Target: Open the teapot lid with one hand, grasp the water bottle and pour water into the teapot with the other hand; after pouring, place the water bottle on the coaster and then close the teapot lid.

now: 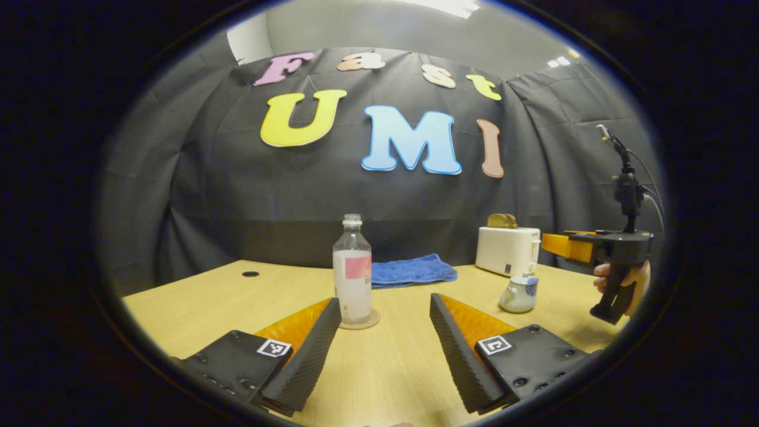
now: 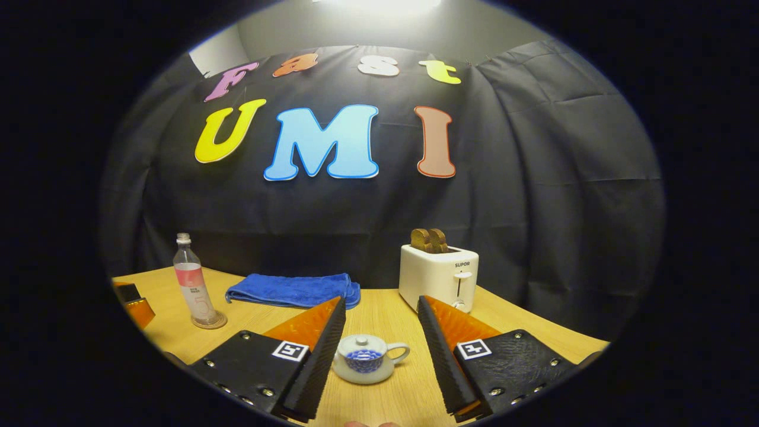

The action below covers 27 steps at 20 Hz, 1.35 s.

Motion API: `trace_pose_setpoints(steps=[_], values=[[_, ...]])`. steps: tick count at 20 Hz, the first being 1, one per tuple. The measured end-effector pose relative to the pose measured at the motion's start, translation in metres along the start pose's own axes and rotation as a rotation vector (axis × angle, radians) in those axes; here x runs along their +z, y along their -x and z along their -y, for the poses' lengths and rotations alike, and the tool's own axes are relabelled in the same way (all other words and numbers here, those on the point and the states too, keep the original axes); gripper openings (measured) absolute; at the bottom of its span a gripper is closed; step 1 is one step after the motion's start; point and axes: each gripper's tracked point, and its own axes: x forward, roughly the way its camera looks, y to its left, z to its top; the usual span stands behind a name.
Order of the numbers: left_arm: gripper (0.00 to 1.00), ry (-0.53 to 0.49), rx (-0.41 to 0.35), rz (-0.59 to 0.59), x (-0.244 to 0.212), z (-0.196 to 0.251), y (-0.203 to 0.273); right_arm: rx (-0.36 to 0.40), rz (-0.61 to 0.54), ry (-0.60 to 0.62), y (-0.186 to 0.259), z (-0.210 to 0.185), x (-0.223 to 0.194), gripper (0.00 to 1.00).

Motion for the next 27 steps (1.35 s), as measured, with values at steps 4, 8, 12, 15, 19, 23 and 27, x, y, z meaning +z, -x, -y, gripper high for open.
trace_pose_setpoints(steps=[4,8,12,15,19,23,27], values=[[1.0,-0.026,0.007,0.025,0.013,0.021,0.026,0.012,-0.03,-0.021,0.053,-0.018,-0.016,0.89],[1.0,0.006,0.001,0.009,0.017,0.044,0.043,0.06,-0.034,-0.002,0.094,-0.046,-0.025,0.91],[1.0,0.009,0.011,0.005,0.015,0.055,0.053,0.098,-0.038,0.005,0.115,-0.065,-0.034,0.91],[1.0,-0.001,0.02,-0.016,-0.001,0.063,0.052,0.101,-0.034,0.023,0.118,-0.071,-0.042,0.91],[1.0,-0.045,0.096,-0.036,-0.015,0.051,0.051,0.099,-0.045,0.028,0.115,-0.074,-0.054,0.91],[1.0,-0.071,0.082,-0.025,-0.015,0.058,0.039,0.106,-0.041,0.011,0.109,-0.08,-0.056,0.91],[1.0,-0.068,0.1,-0.022,-0.016,0.055,0.041,0.094,-0.043,0.008,0.107,-0.077,-0.058,0.92]])
